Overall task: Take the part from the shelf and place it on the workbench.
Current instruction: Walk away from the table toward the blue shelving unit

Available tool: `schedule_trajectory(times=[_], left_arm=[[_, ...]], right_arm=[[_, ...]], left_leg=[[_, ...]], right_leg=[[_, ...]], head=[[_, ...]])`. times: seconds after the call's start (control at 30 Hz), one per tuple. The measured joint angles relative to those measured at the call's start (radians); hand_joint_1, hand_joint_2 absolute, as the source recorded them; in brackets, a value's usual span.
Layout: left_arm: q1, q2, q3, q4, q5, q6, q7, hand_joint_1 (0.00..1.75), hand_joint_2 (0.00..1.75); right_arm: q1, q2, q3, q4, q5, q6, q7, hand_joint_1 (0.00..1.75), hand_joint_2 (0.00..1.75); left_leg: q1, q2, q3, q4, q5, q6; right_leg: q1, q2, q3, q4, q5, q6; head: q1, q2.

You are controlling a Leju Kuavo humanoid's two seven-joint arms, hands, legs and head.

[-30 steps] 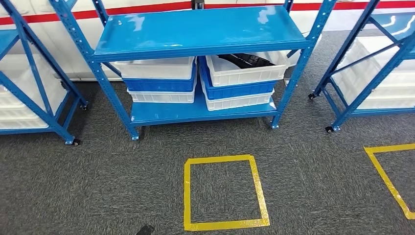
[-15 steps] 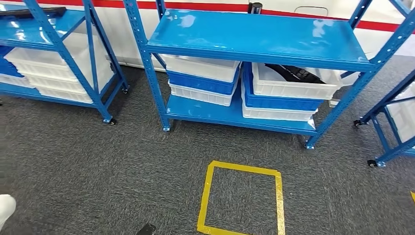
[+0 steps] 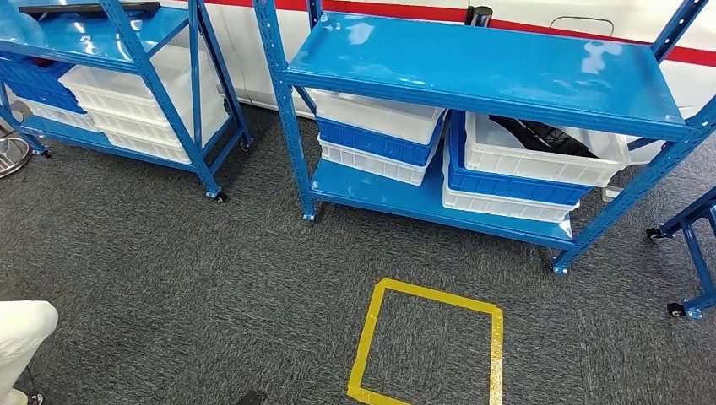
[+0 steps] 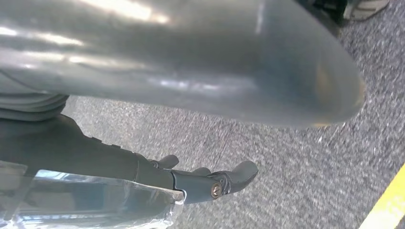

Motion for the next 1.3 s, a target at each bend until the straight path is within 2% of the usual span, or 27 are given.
schedule_trajectory(times=[0.1, 0.17, 0.2, 0.27, 0.3, 0.33, 0.37, 0.43, 0.47, 0.5, 0.53, 0.6, 0.67, 0.7, 0.77, 0.8, 0.83, 0.87, 0.9, 0.93, 0.97, 1.0, 1.07, 1.17, 1.2, 1.23, 1.3], left_arm=[[0.001, 0.0, 0.001, 0.0, 0.005, -0.004, -0.005, 0.0, 0.0], [0.001, 0.0, 0.001, 0.0, 0.009, -0.004, -0.006, 0.0, 0.0], [0.0, -0.002, 0.001, 0.0, 0.011, -0.004, -0.007, 0.0, 0.0], [-0.002, -0.003, 0.002, 0.0, 0.011, -0.004, -0.007, 0.0, 0.0], [-0.001, -0.003, 0.002, 0.0, 0.011, -0.004, -0.007, 0.0, 0.0], [0.0, -0.003, 0.002, 0.0, 0.012, -0.004, -0.007, 0.0, 0.0], [0.001, -0.004, 0.003, 0.0, 0.012, -0.004, -0.007, 0.0, 0.0], [0.001, -0.005, 0.004, 0.0, 0.012, -0.004, -0.007, 0.0, 0.0], [0.001, -0.006, 0.004, 0.0, 0.012, -0.004, -0.007, 0.0, 0.0], [0.001, -0.006, 0.004, 0.0, 0.012, -0.004, -0.007, 0.0, 0.0], [0.001, -0.006, 0.004, 0.0, 0.012, -0.003, -0.007, 0.0, 0.0], [0.001, -0.005, 0.005, 0.0, 0.012, -0.003, -0.007, 0.0, 0.0], [0.001, -0.005, 0.005, 0.0, 0.012, -0.003, -0.007, 0.0, 0.0], [0.0, -0.005, 0.005, 0.0, 0.012, -0.002, -0.007, 0.0, 0.0], [0.001, -0.005, 0.005, 0.0, 0.012, -0.002, -0.006, 0.0, 0.0], [0.003, -0.005, 0.005, 0.0, 0.013, -0.002, -0.006, 0.0, 0.0], [0.004, -0.005, 0.005, 0.0, 0.013, -0.002, -0.005, 0.0, 0.0], [0.005, -0.005, 0.005, 0.0, 0.013, -0.002, -0.005, 0.0, 0.0], [0.005, -0.005, 0.005, 0.0, 0.013, -0.002, -0.005, 0.0, 0.0], [0.005, -0.004, 0.005, 0.0, 0.013, -0.002, -0.005, 0.0, 0.0], [0.003, -0.004, 0.005, 0.0, 0.013, -0.002, -0.005, 0.0, 0.0], [0.002, -0.003, 0.005, 0.0, 0.013, -0.002, -0.005, 0.0, 0.0], [0.0, -0.002, 0.005, 0.0, 0.013, -0.001, -0.005, 0.0, 0.0], [0.001, -0.003, 0.005, 0.0, 0.013, -0.001, -0.004, 0.0, 0.0], [0.0, -0.003, 0.005, 0.0, 0.013, -0.001, -0.004, 0.0, 0.0], [-0.001, -0.004, 0.005, 0.0, 0.013, -0.001, -0.005, 0.0, 0.0], [0.0, -0.004, 0.005, 0.0, 0.013, -0.001, -0.004, 0.0, 0.0]], right_arm=[[-0.002, 0.001, -0.002, -0.001, 0.0, -0.008, 0.0, 0.0, 0.0], [-0.003, 0.002, -0.003, -0.002, 0.001, -0.012, 0.0, 0.0, 0.0], [-0.003, 0.002, -0.004, -0.002, 0.001, -0.013, 0.0, 0.0, 0.0], [-0.001, 0.001, -0.006, -0.002, 0.001, -0.014, 0.0, 0.0, 0.0], [0.001, 0.0, -0.007, -0.002, 0.001, -0.014, 0.0, 0.0, 0.0], [0.003, 0.0, -0.007, -0.002, 0.001, -0.015, 0.0, 0.0, 0.0], [0.004, -0.001, -0.008, -0.002, 0.001, -0.015, 0.0, 0.0, 0.0], [0.004, -0.003, -0.008, -0.002, 0.001, -0.016, 0.001, 0.0, 0.0], [0.002, -0.004, -0.008, -0.002, 0.001, -0.016, 0.002, 0.0, 0.0], [0.001, -0.004, -0.008, -0.002, 0.001, -0.017, 0.002, 0.0, 0.0], [0.0, -0.004, -0.008, -0.002, 0.001, -0.017, 0.003, 0.0, 0.0], [-0.001, -0.004, -0.008, -0.002, 0.002, -0.018, 0.003, 0.0, 0.0], [-0.002, -0.003, -0.008, -0.002, 0.002, -0.018, 0.003, 0.0, 0.0], [-0.003, -0.003, -0.008, -0.002, 0.003, -0.018, 0.003, 0.0, 0.0], [-0.003, -0.002, -0.008, -0.002, 0.003, -0.018, 0.003, 0.0, 0.0], [-0.003, -0.002, -0.008, -0.002, 0.003, -0.018, 0.003, 0.0, 0.0], [-0.003, -0.002, -0.008, -0.002, 0.003, -0.018, 0.003, 0.0, 0.0], [-0.003, -0.002, -0.008, -0.002, 0.003, -0.018, 0.003, 0.0, 0.0], [-0.003, -0.002, -0.008, -0.002, 0.003, -0.018, 0.003, 0.0, 0.0], [-0.003, -0.001, -0.008, -0.002, 0.004, -0.018, 0.003, 0.0, 0.0], [-0.003, -0.001, -0.008, -0.002, 0.004, -0.018, 0.003, 0.0, 0.0], [-0.004, 0.0, -0.008, -0.002, 0.004, -0.018, 0.003, 0.0, 0.0], [-0.006, 0.0, -0.008, -0.003, 0.004, -0.018, 0.003, 0.0, 0.0], [-0.009, 0.001, -0.008, -0.003, 0.004, -0.018, 0.004, 0.0, 0.0], [-0.01, 0.001, -0.008, -0.004, 0.004, -0.018, 0.004, 0.0, 0.0], [-0.01, 0.001, -0.008, -0.004, 0.004, -0.018, 0.004, 0.0, 0.0], [-0.009, 0.001, -0.008, -0.004, 0.004, -0.018, 0.004, 0.0, 0.0]], left_leg=[[-0.004, -0.007, 0.007, -0.017, -0.002, 0.014], [0.001, -0.015, 0.016, -0.029, 0.005, 0.027], [0.004, -0.019, 0.02, -0.032, 0.007, 0.032], [0.003, -0.03, 0.021, -0.033, 0.007, 0.037], [0.003, -0.036, 0.021, -0.032, 0.006, 0.038], [0.003, -0.042, 0.022, -0.032, 0.005, 0.038], [0.004, -0.048, 0.024, -0.031, 0.003, 0.036], [0.005, -0.058, 0.029, -0.03, -0.001, 0.029], [0.003, -0.062, 0.031, -0.028, -0.006, 0.023], [0.001, -0.064, 0.032, -0.027, -0.011, 0.017], [0.0, -0.065, 0.032, -0.026, -0.015, 0.011], [0.002, -0.064, 0.033, -0.025, -0.02, 0.0], [0.006, -0.054, 0.021, 0.009, -0.042, -0.01], [0.007, -0.046, -0.001, 0.056, -0.067, -0.015], [0.008, -0.034, -0.073, 0.191, -0.125, -0.023], [0.009, -0.032, -0.108, 0.247, -0.14, -0.025], [0.009, -0.031, -0.129, 0.269, -0.134, -0.025], [0.009, -0.03, -0.129, 0.253, -0.108, -0.023], [0.008, -0.029, -0.109, 0.198, -0.067, -0.018], [0.007, -0.026, -0.076, 0.123, -0.024, -0.012], [0.004, -0.022, -0.045, 0.058, 0.003, -0.006], [0.001, -0.02, -0.023, 0.012, 0.018, 0.0], [-0.007, -0.021, -0.01, -0.009, 0.011, 0.01], [-0.004, -0.027, 0.008, -0.027, 0.011, 0.031], [-0.001, -0.028, 0.016, -0.033, 0.012, 0.037], [0.0, -0.028, 0.021, -0.036, 0.01, 0.042], [0.0, -0.031, 0.027, -0.036, 0.002, 0.047]], right_leg=[[0.0, -0.005, 0.005, -0.004, -0.005, 0.017], [0.0, 0.014, -0.01, 0.034, -0.027, 0.022], [-0.001, 0.03, -0.036, 0.085, -0.05, 0.021], [-0.001, 0.053, -0.11, 0.226, -0.101, 0.018], [-0.002, 0.056, -0.142, 0.277, -0.112, 0.021], [-0.003, 0.057, -0.156, 0.29, -0.107, 0.027], [-0.004, 0.058, -0.15, 0.26, -0.084, 0.037], [-0.009, 0.059, -0.092, 0.115, -0.014, 0.053], [-0.011, 0.06, -0.064, 0.052, 0.011, 0.053], [-0.01, 0.061, -0.046, 0.012, 0.026, 0.047], [-0.008, 0.061, -0.04, -0.001, 0.03, 0.037], [-0.006, 0.062, -0.036, -0.001, 0.031, 0.017], [-0.01, 0.061, -0.03, -0.004, 0.029, 0.002], [-0.012, 0.059, -0.026, -0.005, 0.028, -0.004], [-0.009, 0.056, -0.02, -0.005, 0.021, -0.013], [-0.008, 0.055, -0.017, -0.005, 0.018, -0.016], [-0.007, 0.055, -0.013, -0.004, 0.015, -0.017], [-0.006, 0.055, -0.007, -0.004, 0.011, -0.017], [-0.006, 0.056, 0.0, -0.004, 0.006, -0.016], [-0.006, 0.056, 0.006, -0.005, 0.0, -0.013], [-0.003, 0.056, 0.012, -0.005, -0.006, -0.009], [-0.001, 0.056, 0.015, -0.005, -0.012, -0.003], [0.001, 0.054, 0.018, -0.009, -0.021, 0.009], [0.0, 0.052, 0.023, 0.007, -0.039, 0.022], [0.001, 0.054, 0.006, 0.047, -0.057, 0.021], [0.0, 0.056, -0.029, 0.11, -0.082, 0.018], [-0.001, 0.058, -0.118, 0.249, -0.125, 0.017]], head=[[0.0, 0.0], [0.004, 0.0], [0.008, 0.0], [0.014, 0.0], [0.015, 0.0], [0.016, 0.0], [0.018, 0.0], [0.02, 0.0], [0.021, 0.0], [0.022, 0.0], [0.022, 0.0], [0.021, 0.0], [0.017, 0.0], [0.014, 0.0], [0.008, 0.0], [0.008, 0.0], [0.007, 0.0], [0.007, 0.0], [0.007, 0.0], [0.006, 0.0], [0.007, 0.0], [0.007, 0.0], [0.007, 0.0], [0.008, 0.0], [0.011, 0.0], [0.014, 0.0], [0.018, 0.0]])
